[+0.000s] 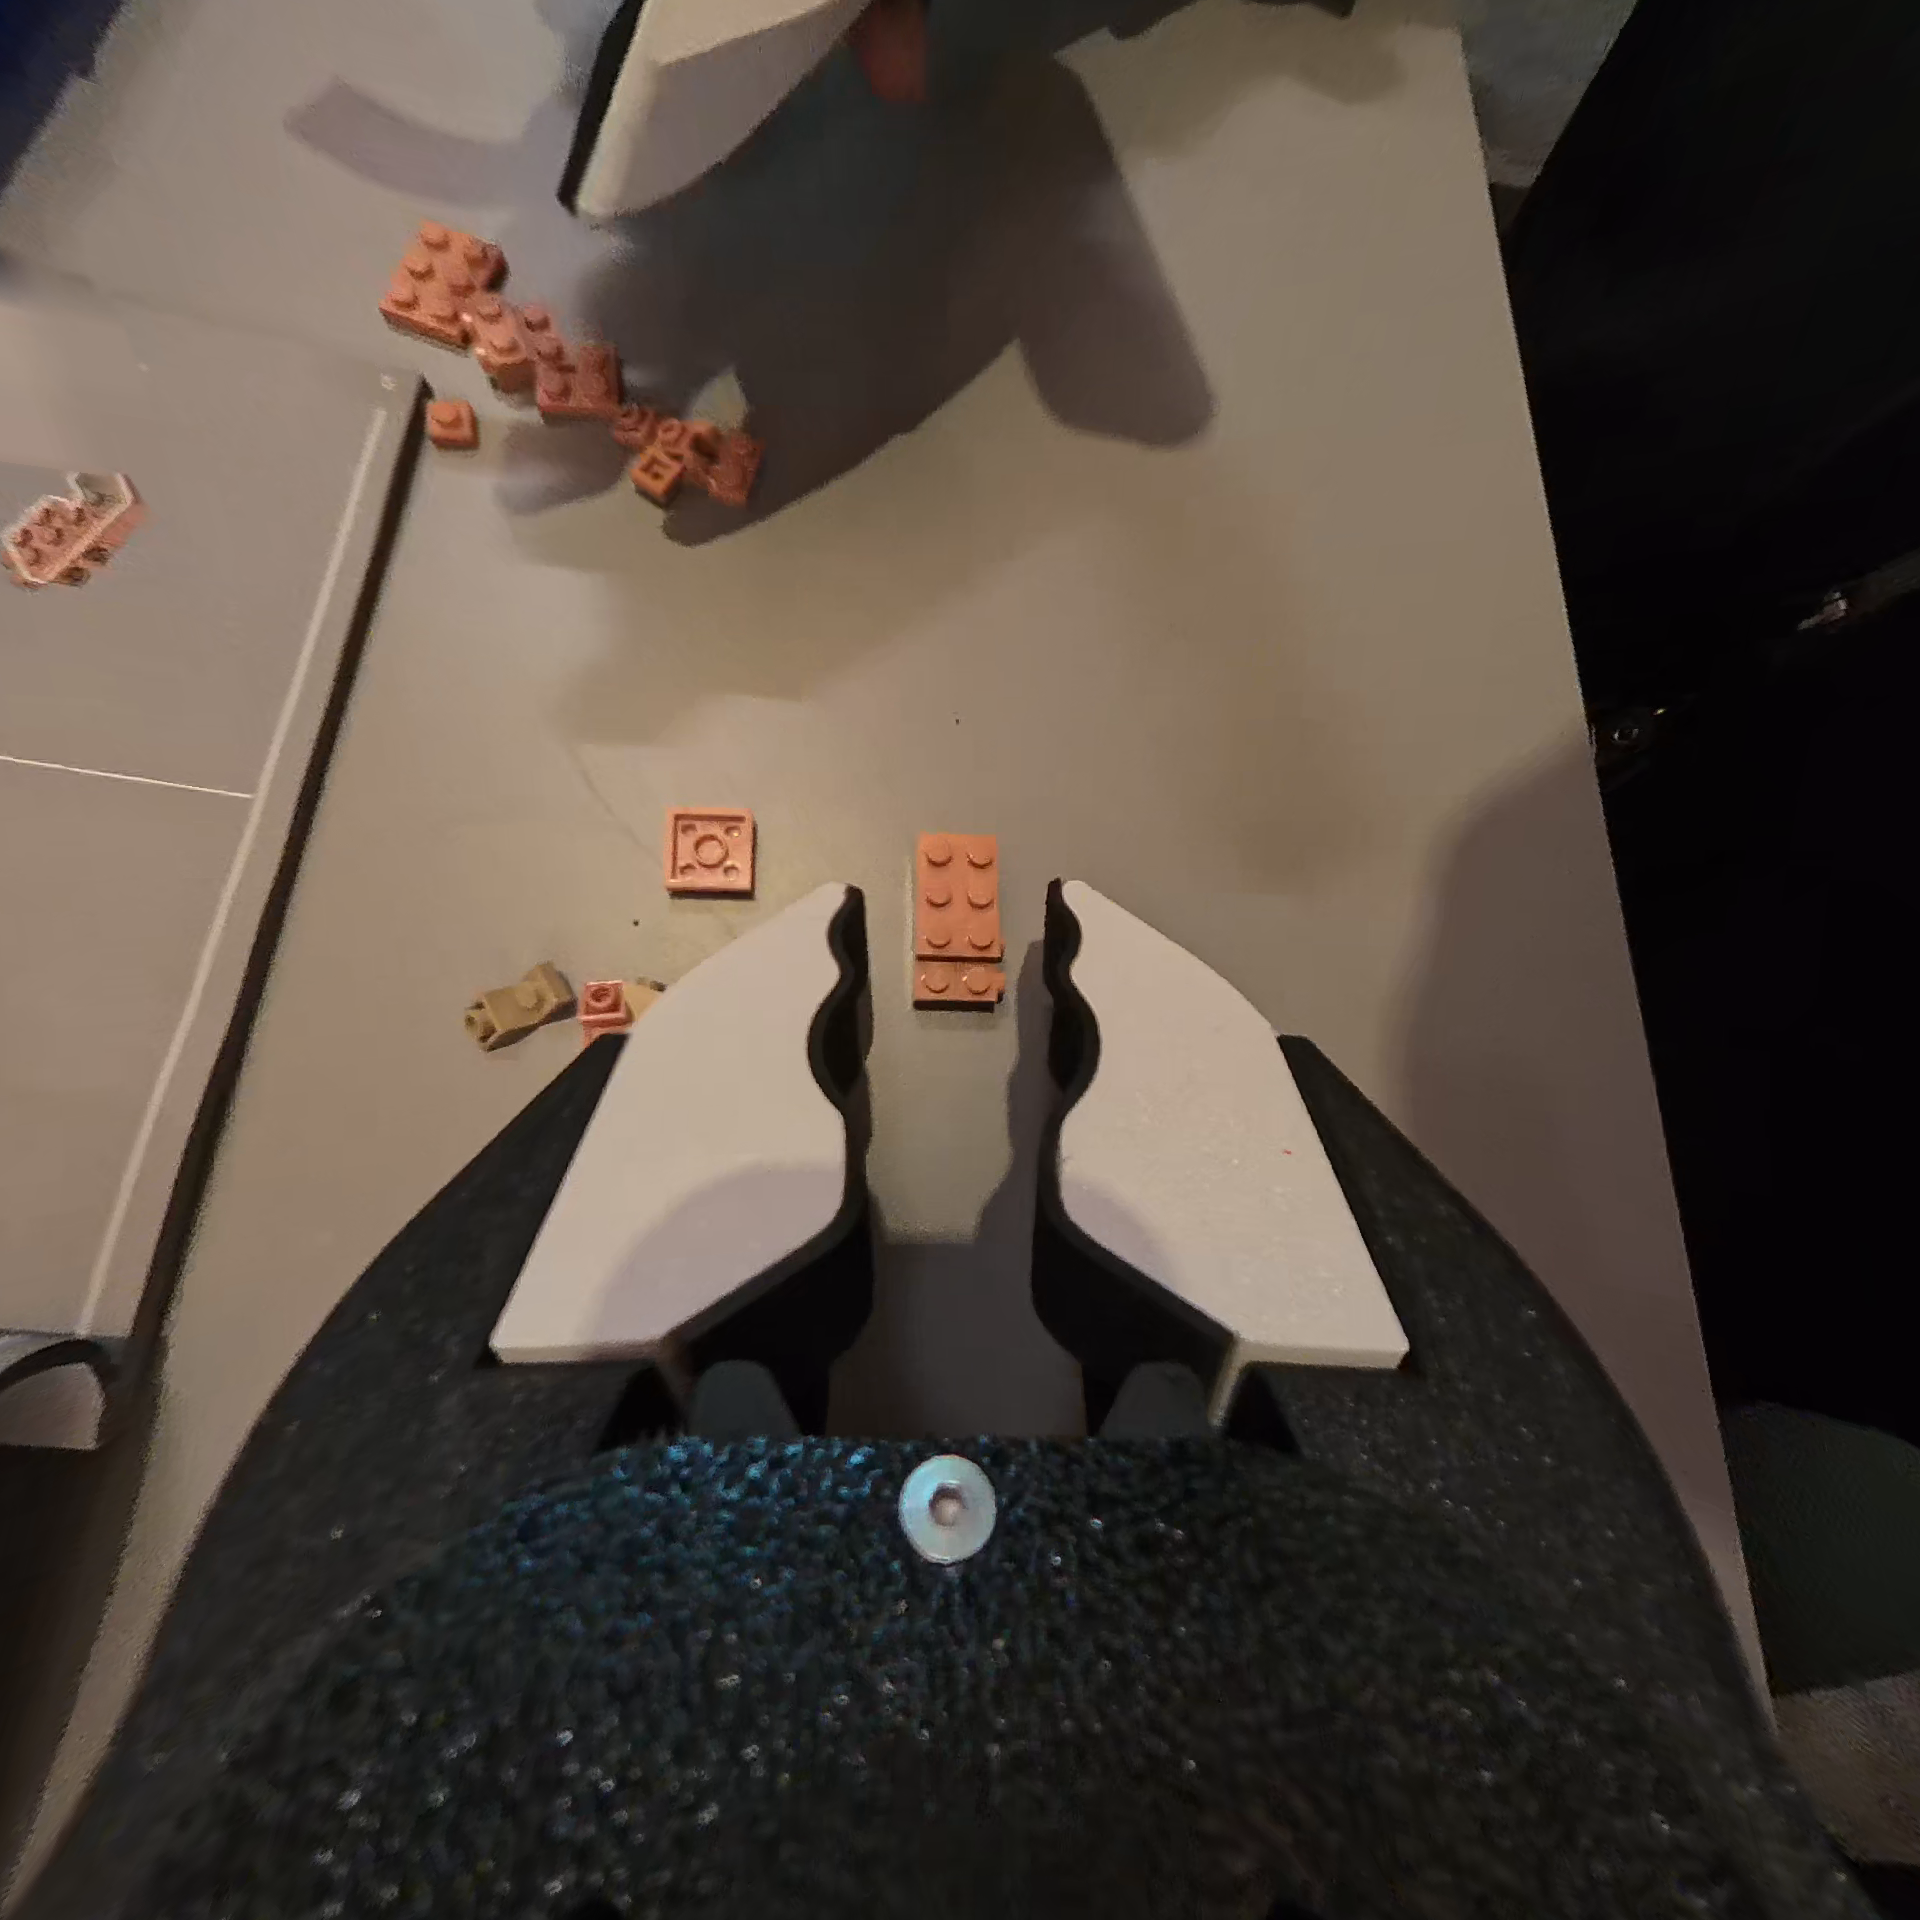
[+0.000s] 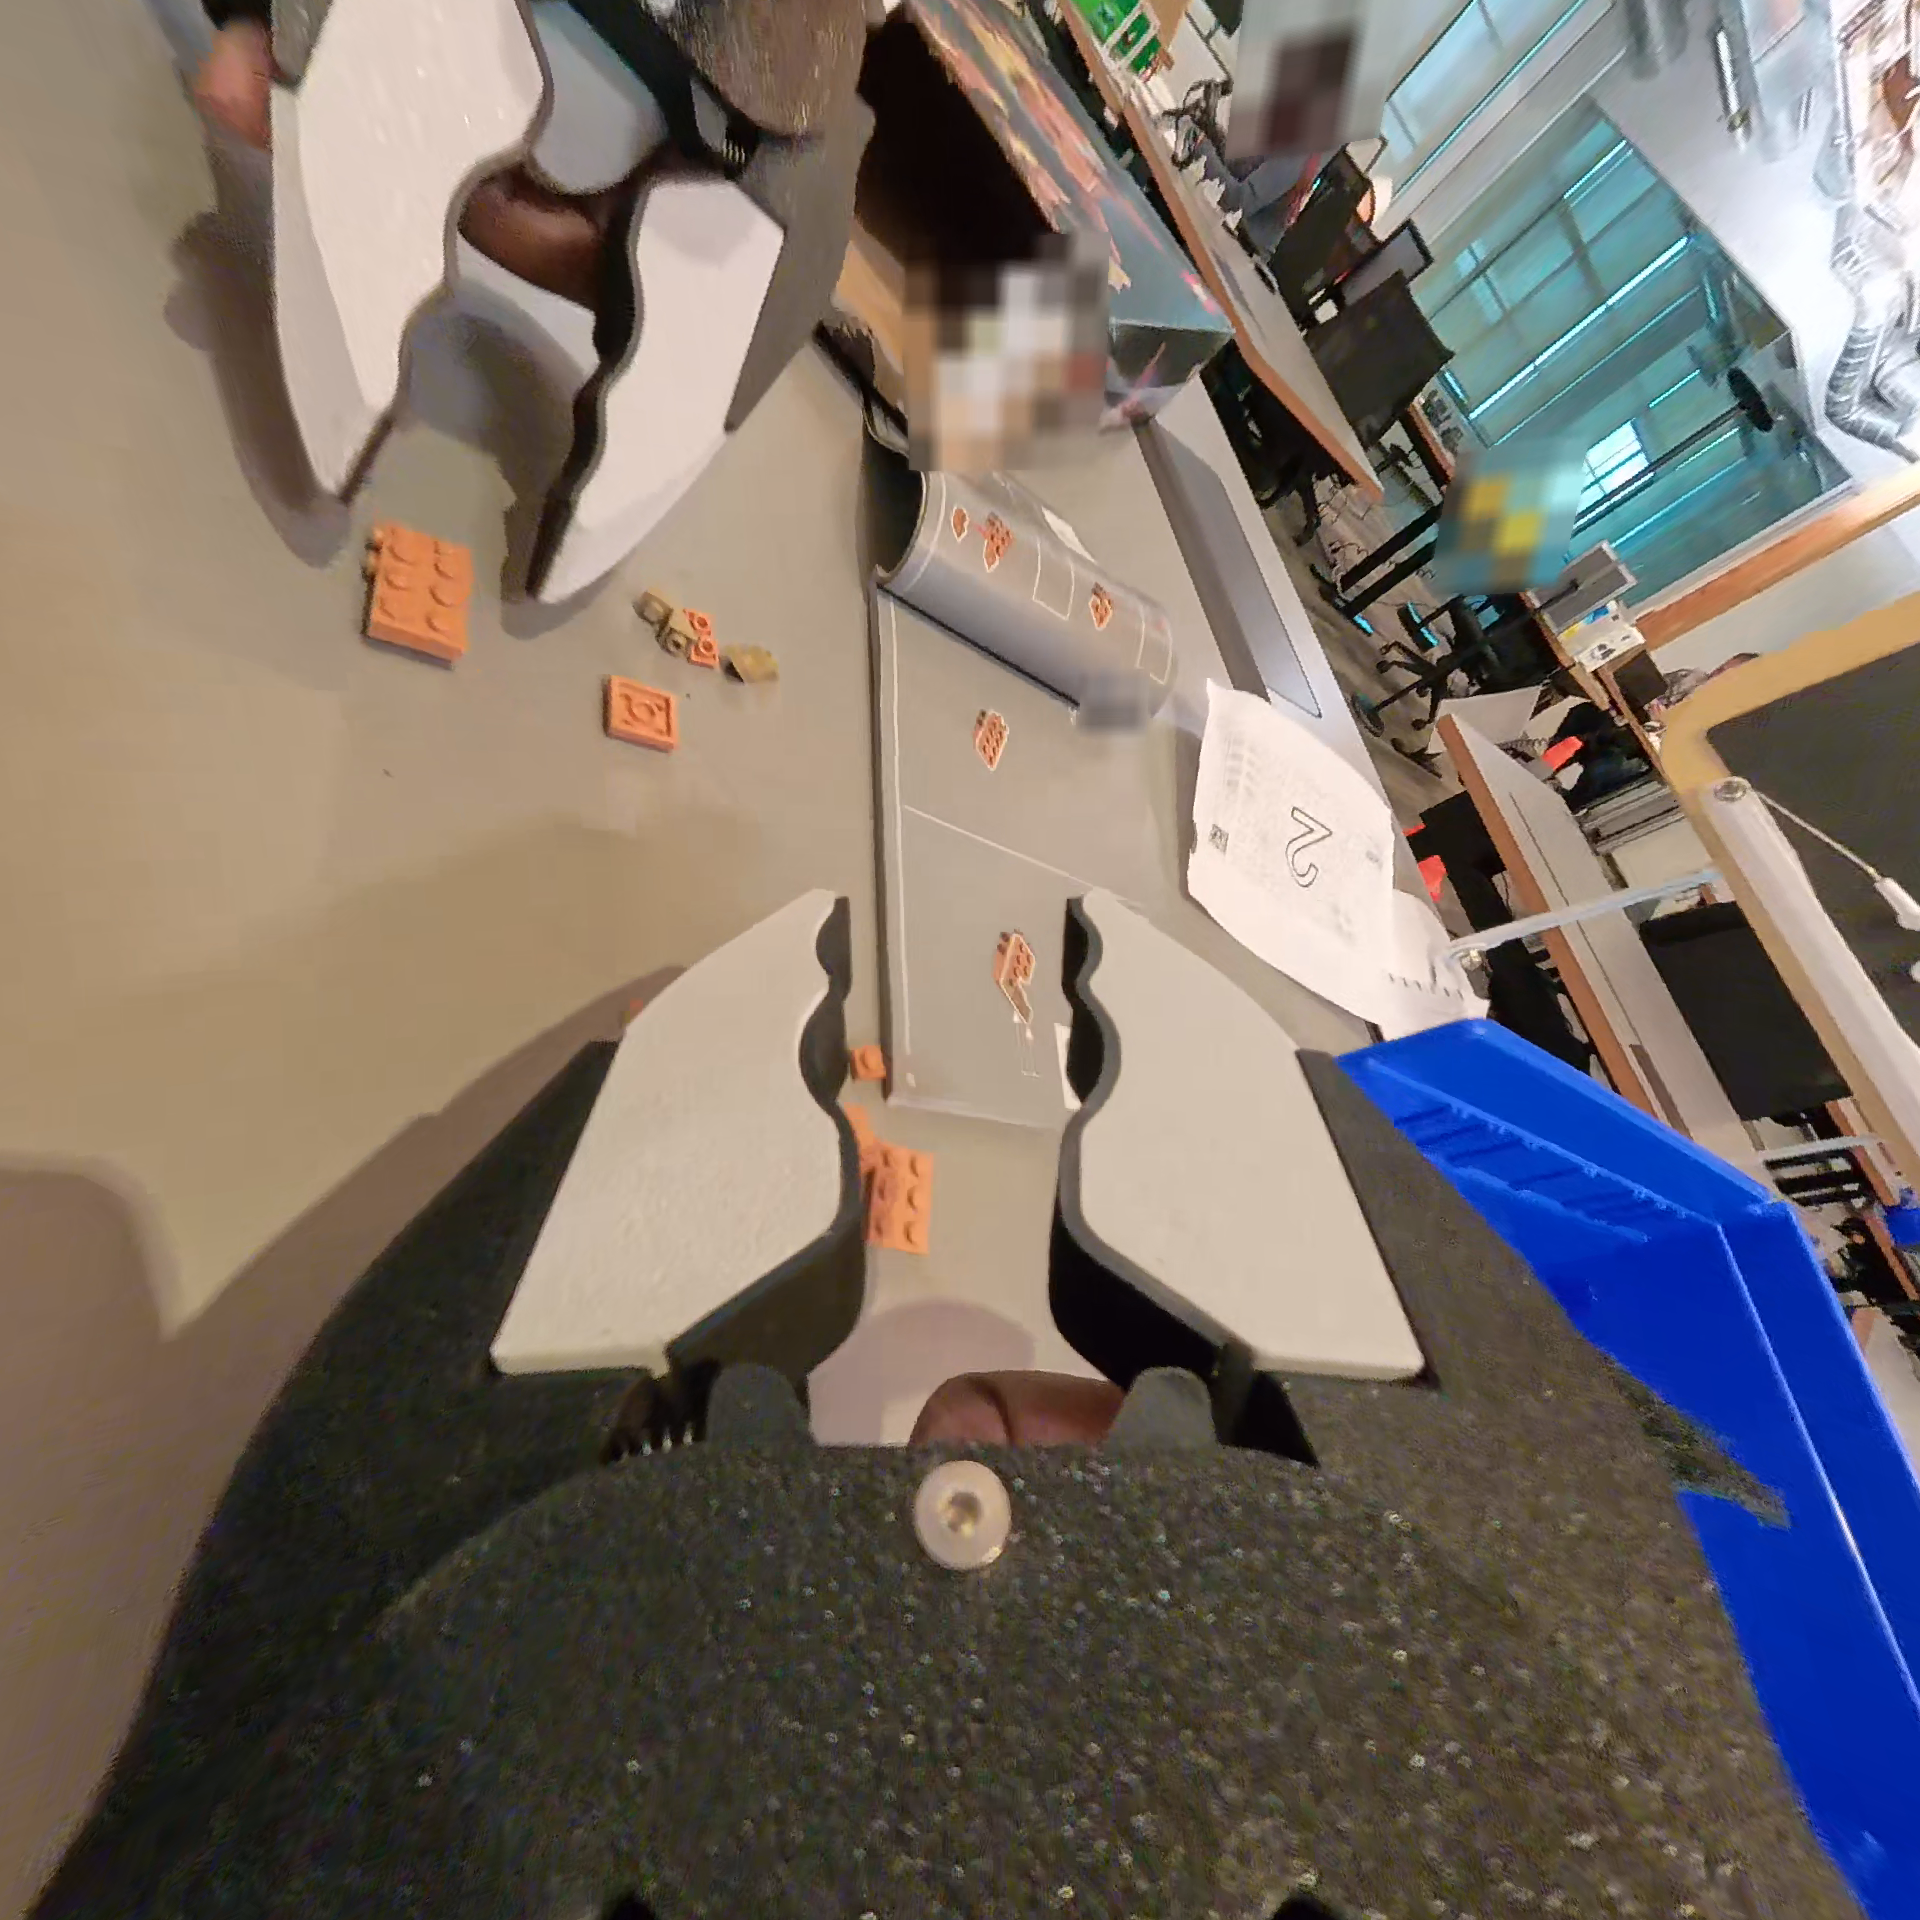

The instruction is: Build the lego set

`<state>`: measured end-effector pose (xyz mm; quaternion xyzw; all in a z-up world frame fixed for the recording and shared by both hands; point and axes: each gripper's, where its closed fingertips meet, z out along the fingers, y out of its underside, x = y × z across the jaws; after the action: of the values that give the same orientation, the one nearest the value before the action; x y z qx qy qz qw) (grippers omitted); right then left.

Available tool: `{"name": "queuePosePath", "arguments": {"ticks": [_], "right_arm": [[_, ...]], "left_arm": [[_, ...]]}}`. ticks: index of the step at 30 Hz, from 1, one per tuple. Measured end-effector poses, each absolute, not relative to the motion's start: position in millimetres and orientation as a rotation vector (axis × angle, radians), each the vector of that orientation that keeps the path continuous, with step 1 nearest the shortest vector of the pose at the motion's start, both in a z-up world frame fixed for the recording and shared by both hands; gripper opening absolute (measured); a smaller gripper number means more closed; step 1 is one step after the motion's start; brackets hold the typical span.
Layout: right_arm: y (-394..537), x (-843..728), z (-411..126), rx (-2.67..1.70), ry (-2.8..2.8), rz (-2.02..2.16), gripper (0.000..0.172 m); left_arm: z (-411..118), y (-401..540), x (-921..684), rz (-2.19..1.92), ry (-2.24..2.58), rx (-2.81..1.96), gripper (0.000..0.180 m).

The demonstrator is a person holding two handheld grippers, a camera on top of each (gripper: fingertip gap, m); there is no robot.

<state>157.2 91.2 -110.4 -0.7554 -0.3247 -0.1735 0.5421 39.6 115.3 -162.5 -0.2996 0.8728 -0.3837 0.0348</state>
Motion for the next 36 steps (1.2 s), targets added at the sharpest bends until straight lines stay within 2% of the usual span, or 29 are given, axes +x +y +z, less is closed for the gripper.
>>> {"name": "queuePosePath", "arguments": {"ticks": [13,24,36], "right_arm": [[57.0,180.3,-137.2,-1.966,-0.773,-0.117,0.026],[53.8,137.3,-163.5,-2.067,-0.932,-0.014,0.016],[53.7,129.4,-177.1,-2.296,-0.757,0.147,0.020]], "left_arm": [[-121.0,171.6,82.3,-1.287,2.227,-1.139,0.031],[-121.1,185.4,91.5,-1.256,2.133,-1.213,0.030],[-125.1,190.4,90.9,-1.225,2.131,-1.272,0.030]]}}
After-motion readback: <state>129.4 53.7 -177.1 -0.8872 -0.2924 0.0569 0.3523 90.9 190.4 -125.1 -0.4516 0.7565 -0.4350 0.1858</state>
